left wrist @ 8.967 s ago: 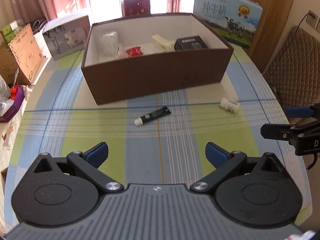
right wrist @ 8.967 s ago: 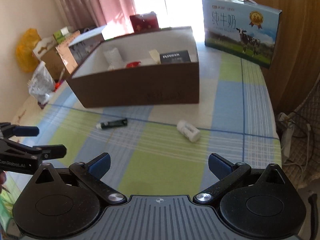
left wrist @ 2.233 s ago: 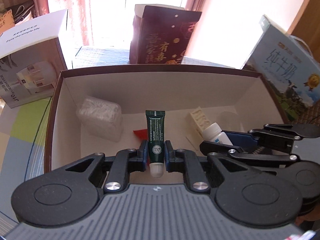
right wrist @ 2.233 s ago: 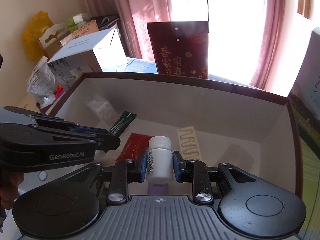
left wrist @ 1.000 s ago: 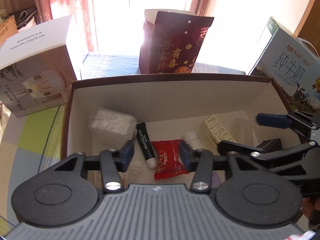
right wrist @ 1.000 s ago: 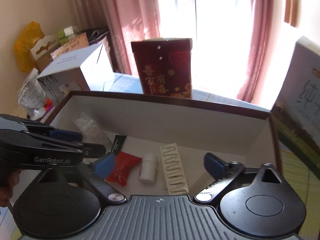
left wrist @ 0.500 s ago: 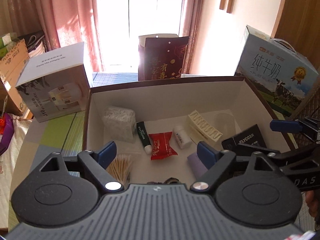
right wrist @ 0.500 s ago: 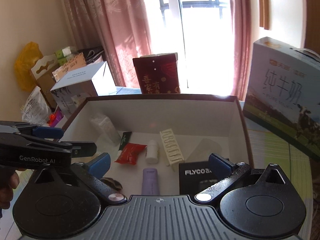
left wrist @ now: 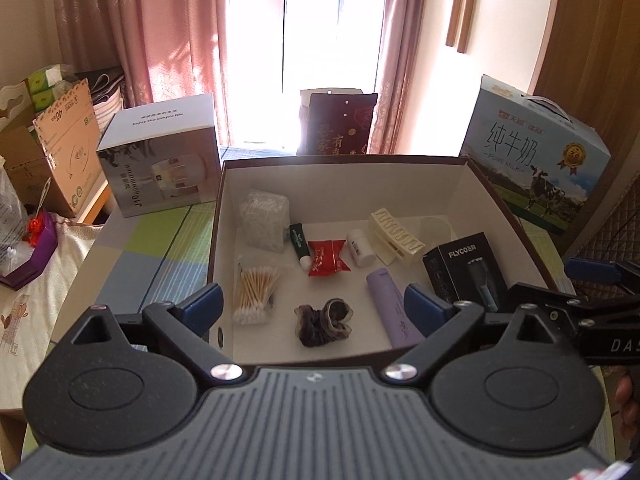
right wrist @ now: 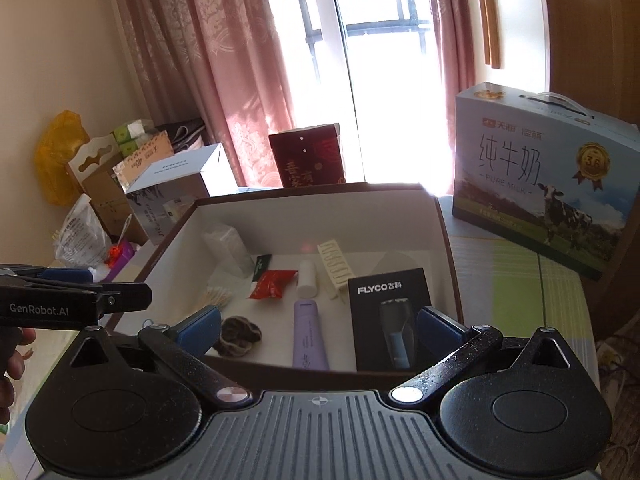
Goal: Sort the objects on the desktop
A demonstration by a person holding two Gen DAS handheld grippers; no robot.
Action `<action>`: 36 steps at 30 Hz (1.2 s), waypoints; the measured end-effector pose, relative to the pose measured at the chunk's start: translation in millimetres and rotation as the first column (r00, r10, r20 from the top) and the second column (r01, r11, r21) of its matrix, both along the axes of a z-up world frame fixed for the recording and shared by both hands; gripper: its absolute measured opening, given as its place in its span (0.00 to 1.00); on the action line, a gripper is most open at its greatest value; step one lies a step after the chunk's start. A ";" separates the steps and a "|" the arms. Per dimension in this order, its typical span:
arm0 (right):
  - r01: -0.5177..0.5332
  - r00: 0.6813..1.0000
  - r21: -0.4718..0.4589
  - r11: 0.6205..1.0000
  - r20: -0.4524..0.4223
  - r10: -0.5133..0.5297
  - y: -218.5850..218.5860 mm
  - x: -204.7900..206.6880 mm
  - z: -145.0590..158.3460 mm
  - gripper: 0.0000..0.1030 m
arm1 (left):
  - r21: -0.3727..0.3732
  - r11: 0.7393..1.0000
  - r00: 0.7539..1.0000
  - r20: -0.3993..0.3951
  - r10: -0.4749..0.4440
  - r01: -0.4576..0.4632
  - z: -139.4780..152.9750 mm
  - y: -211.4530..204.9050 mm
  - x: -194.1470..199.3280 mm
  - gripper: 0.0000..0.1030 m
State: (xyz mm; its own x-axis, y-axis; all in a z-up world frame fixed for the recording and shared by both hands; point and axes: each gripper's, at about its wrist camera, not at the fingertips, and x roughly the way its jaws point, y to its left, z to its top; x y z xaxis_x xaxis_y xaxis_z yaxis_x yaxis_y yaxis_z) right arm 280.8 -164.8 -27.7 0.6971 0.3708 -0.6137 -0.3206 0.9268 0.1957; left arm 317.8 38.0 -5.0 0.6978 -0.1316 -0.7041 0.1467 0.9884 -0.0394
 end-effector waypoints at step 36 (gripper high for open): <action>-0.077 0.992 -0.090 0.993 0.096 0.086 -21.2 -138.5 34.3 0.98 | 0.069 0.996 0.994 0.091 0.059 -0.065 46.8 -21.5 -164.5 0.99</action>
